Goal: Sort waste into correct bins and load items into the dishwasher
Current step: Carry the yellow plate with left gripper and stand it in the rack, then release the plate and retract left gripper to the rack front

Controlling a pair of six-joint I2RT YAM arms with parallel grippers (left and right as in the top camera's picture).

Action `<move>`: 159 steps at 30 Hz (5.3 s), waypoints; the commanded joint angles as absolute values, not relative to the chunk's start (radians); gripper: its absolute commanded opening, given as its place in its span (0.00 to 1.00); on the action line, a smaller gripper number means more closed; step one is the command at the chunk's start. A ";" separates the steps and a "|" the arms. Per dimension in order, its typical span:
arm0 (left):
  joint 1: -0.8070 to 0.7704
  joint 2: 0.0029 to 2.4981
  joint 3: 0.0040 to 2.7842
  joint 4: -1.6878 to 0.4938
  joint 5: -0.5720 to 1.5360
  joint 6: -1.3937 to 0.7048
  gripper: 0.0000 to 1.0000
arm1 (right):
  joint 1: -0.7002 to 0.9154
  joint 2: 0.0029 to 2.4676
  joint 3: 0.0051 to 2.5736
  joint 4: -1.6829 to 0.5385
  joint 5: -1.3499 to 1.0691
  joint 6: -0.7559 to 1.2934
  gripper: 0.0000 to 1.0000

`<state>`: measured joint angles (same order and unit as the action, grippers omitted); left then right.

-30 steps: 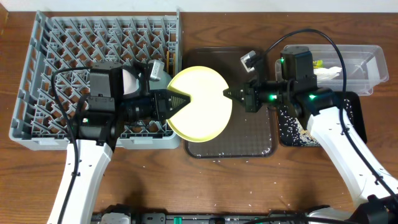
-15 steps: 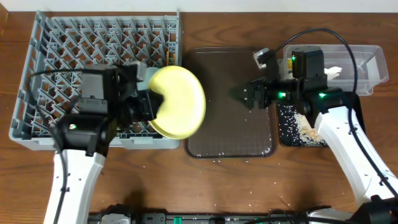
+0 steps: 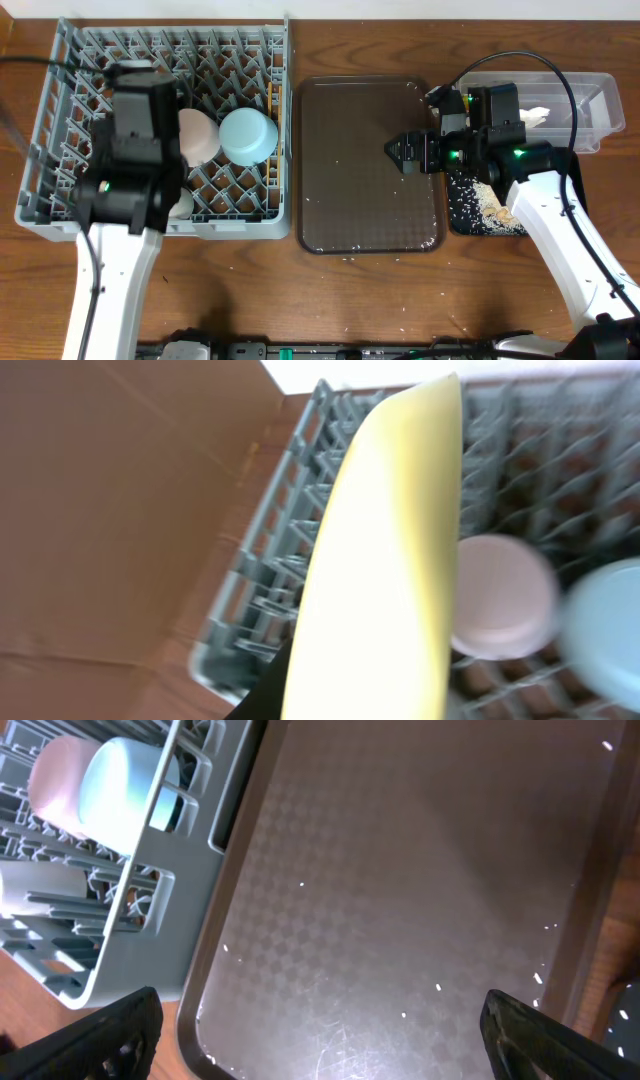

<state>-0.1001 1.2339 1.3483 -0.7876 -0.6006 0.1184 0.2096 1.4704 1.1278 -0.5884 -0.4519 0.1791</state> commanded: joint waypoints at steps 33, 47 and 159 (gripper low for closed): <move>0.163 1.667 1.364 -0.546 -0.339 0.506 0.08 | 0.210 1.457 1.131 -0.618 -0.434 0.190 0.99; 0.162 1.708 1.364 -0.529 -0.352 0.500 0.40 | 0.211 1.457 1.131 -0.621 -0.434 0.190 0.99; 0.039 0.002 0.053 -0.008 0.085 -0.035 0.99 | 0.196 1.006 1.131 -0.873 -0.340 0.186 0.99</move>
<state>0.0429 0.0101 0.1051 -0.0505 0.0978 -0.0269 0.2089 1.0073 1.1252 -0.8719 -0.3405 0.1791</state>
